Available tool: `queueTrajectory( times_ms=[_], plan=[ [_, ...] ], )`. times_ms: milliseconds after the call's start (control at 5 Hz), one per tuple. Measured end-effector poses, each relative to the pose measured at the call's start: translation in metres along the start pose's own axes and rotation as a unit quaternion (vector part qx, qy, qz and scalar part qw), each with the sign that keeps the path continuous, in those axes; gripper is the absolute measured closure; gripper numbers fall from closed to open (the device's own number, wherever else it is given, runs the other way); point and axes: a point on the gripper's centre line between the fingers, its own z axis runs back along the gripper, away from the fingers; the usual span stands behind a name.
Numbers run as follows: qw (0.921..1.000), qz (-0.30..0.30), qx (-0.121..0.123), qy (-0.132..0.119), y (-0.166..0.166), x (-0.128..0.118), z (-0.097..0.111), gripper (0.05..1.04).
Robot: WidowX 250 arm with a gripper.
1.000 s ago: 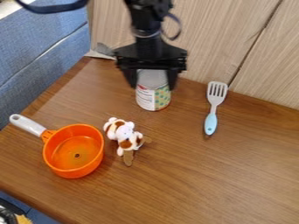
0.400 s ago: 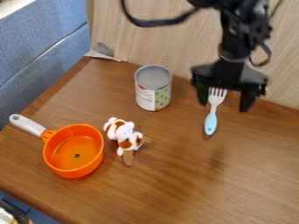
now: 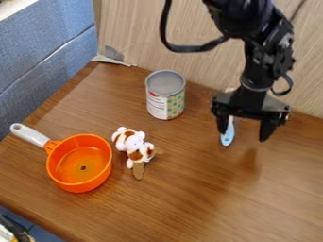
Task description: Move plastic spatula above the orange pot
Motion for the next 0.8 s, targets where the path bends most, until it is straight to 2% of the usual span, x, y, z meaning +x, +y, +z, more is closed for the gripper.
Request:
queueTrajectory(
  times_ms=[200, 400, 600, 800],
  plan=[
    [0.9997, 0.004, 0.019, 0.015, 0.0045, -0.0023, -0.0156, 0.082],
    [0.9993, 0.016, 0.027, 0.02, 0.0098, -0.0025, -0.0184, 0.14],
    [0.999, 0.014, 0.035, 0.023, 0.0107, 0.002, -0.021, 0.374],
    [0.9991, 0.013, 0.037, 0.017, 0.0111, 0.0039, -0.0214, 0.669]
  ],
)
